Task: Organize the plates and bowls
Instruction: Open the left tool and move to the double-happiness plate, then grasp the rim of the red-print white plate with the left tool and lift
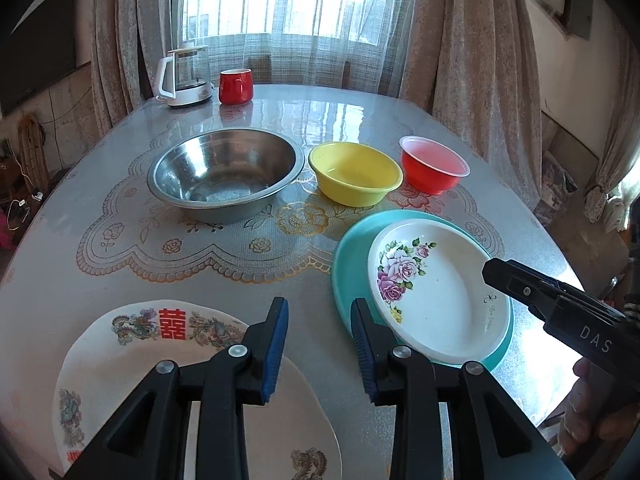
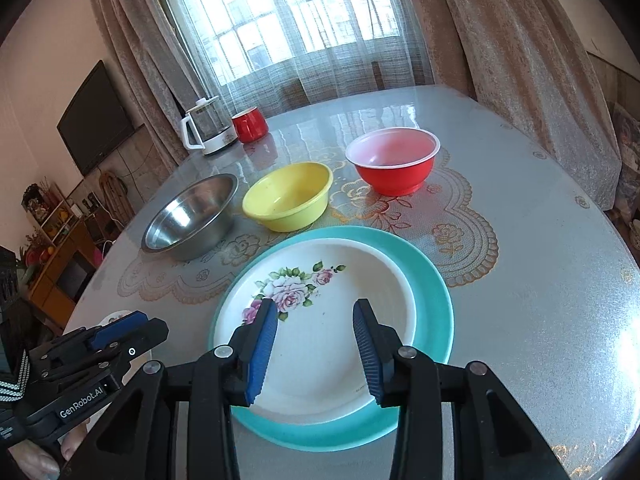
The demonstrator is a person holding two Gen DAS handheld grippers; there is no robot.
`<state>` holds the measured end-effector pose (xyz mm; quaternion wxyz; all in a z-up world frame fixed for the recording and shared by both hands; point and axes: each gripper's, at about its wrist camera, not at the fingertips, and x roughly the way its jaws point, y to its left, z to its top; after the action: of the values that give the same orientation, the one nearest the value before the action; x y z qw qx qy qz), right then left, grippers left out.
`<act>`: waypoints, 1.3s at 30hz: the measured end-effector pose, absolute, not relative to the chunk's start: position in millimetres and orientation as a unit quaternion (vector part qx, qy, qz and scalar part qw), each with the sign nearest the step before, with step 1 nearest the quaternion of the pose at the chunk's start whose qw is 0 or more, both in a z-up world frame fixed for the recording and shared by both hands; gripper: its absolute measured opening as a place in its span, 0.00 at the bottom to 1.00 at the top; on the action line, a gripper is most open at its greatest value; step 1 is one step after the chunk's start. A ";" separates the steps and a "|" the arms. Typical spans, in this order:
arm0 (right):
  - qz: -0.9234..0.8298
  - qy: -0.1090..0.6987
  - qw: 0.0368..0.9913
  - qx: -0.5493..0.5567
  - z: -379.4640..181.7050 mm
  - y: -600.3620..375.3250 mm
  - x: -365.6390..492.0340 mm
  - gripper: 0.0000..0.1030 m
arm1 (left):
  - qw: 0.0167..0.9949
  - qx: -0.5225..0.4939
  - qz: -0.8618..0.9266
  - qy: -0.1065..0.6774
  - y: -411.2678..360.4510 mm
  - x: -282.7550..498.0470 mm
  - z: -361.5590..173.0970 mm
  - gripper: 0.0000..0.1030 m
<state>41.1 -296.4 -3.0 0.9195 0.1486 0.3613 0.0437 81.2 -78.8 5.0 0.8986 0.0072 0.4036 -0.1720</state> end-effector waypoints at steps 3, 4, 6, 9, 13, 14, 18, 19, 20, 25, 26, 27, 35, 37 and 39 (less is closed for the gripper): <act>0.089 0.358 0.917 0.153 2.6 -283.0 40.0 0.39 | 0.902 -0.007 -0.164 0.398 -60.2 78.9 11.4 0.32; 0.106 0.356 0.916 0.152 4.2 -276.9 39.2 0.39 | 0.905 -0.012 -0.159 0.395 -53.3 78.1 13.6 0.32; 0.142 0.354 0.911 0.155 6.9 -263.7 38.2 0.39 | 0.908 -0.022 -0.154 0.388 -38.0 76.3 17.9 0.32; 0.205 0.357 0.895 0.171 6.2 -243.8 37.9 0.39 | 0.914 -0.046 -0.148 0.376 -10.6 72.2 23.0 0.40; 0.274 0.377 0.862 0.199 -6.2 -219.3 39.8 0.39 | 0.918 -0.071 -0.134 0.368 26.5 68.2 23.0 0.45; 0.286 0.383 0.853 0.210 -10.6 -215.5 40.6 0.39 | 0.920 -0.073 -0.126 0.364 35.0 66.0 22.3 0.45; 0.312 0.400 0.831 0.228 -24.1 -202.9 40.7 0.39 | 0.924 -0.086 -0.111 0.357 66.0 59.4 17.7 0.48; 0.319 0.405 0.825 0.231 -27.0 -199.9 40.8 0.39 | 0.924 -0.092 -0.105 0.357 73.9 58.1 16.0 0.48; 0.325 0.409 0.821 0.230 -29.3 -196.2 40.3 0.39 | 0.923 -0.101 -0.102 0.357 81.8 56.5 14.3 0.48; 0.329 0.419 0.818 0.216 -38.2 -186.6 37.9 0.43 | 0.917 -0.133 -0.110 0.359 110.6 44.9 7.0 0.51; 0.332 0.417 0.817 0.219 -37.9 -187.1 37.7 0.43 | 0.918 -0.133 -0.105 0.358 115.3 42.0 4.6 0.51; 0.335 0.416 0.816 0.220 -38.3 -186.7 38.3 0.43 | 0.918 -0.134 -0.102 0.360 119.8 39.5 1.9 0.51; 0.346 0.417 0.816 0.202 -41.7 -176.4 36.4 0.43 | 0.896 -0.170 -0.113 0.395 141.3 24.9 -26.8 0.49; 0.341 0.413 0.822 0.195 -39.1 -175.9 34.8 0.43 | 0.892 -0.186 -0.112 0.396 144.7 23.9 -30.6 0.49; 0.339 0.409 0.825 0.195 -36.7 -177.8 32.7 0.43 | 0.892 -0.195 -0.118 0.391 144.8 23.5 -31.4 0.49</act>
<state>32.7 -177.8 -36.7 0.8247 0.1949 0.4087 0.3389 23.5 144.8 -31.4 0.8918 -0.1951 0.3907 -0.1182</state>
